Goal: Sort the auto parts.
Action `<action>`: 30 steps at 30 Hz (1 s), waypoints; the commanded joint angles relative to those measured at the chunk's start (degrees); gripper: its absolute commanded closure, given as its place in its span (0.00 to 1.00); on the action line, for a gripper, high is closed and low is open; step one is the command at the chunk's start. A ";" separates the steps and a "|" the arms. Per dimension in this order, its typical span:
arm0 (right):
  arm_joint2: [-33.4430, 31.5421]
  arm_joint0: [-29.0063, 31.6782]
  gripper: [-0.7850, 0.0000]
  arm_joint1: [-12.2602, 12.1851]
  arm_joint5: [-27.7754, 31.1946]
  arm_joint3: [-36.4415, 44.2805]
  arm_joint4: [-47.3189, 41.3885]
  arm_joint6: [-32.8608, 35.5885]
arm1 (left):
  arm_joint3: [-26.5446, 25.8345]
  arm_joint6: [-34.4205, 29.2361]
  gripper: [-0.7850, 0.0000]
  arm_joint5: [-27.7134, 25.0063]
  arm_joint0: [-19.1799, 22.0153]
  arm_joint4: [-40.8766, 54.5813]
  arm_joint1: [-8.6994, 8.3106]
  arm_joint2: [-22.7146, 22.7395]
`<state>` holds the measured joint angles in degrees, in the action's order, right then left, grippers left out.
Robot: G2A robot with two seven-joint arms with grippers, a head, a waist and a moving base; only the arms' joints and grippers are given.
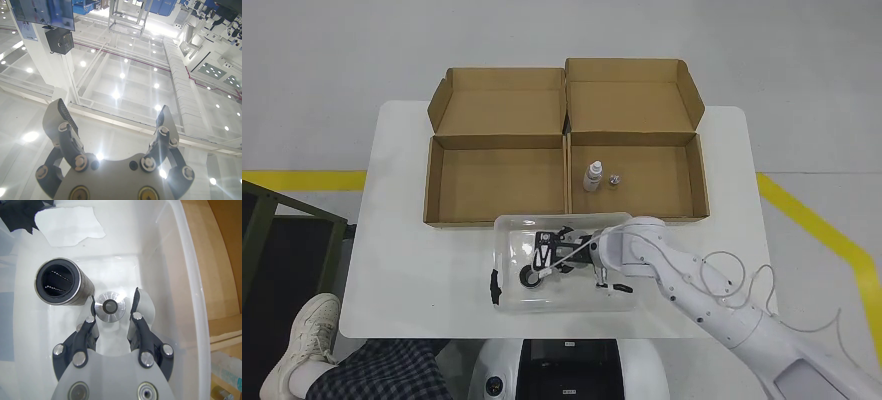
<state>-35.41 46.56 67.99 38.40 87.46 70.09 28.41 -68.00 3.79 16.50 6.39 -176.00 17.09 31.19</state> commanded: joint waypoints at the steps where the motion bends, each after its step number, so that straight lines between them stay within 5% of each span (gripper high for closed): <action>1: -0.08 0.04 0.98 0.10 0.45 -0.13 -0.36 0.18 | 0.00 0.00 0.00 0.00 0.00 0.00 0.00 0.00; 13: -3.98 0.87 1.00 -0.54 2.83 3.54 -2.96 1.22 | 0.00 0.00 0.00 0.00 0.00 0.00 0.00 0.00; 30: -16.15 8.56 1.00 -3.54 0.72 22.20 -0.89 -2.87 | 0.00 0.00 0.00 0.00 0.00 0.00 0.00 0.00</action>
<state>-50.69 54.59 64.58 39.31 108.71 69.31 26.41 -68.00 3.79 16.50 6.39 -176.00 17.09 31.19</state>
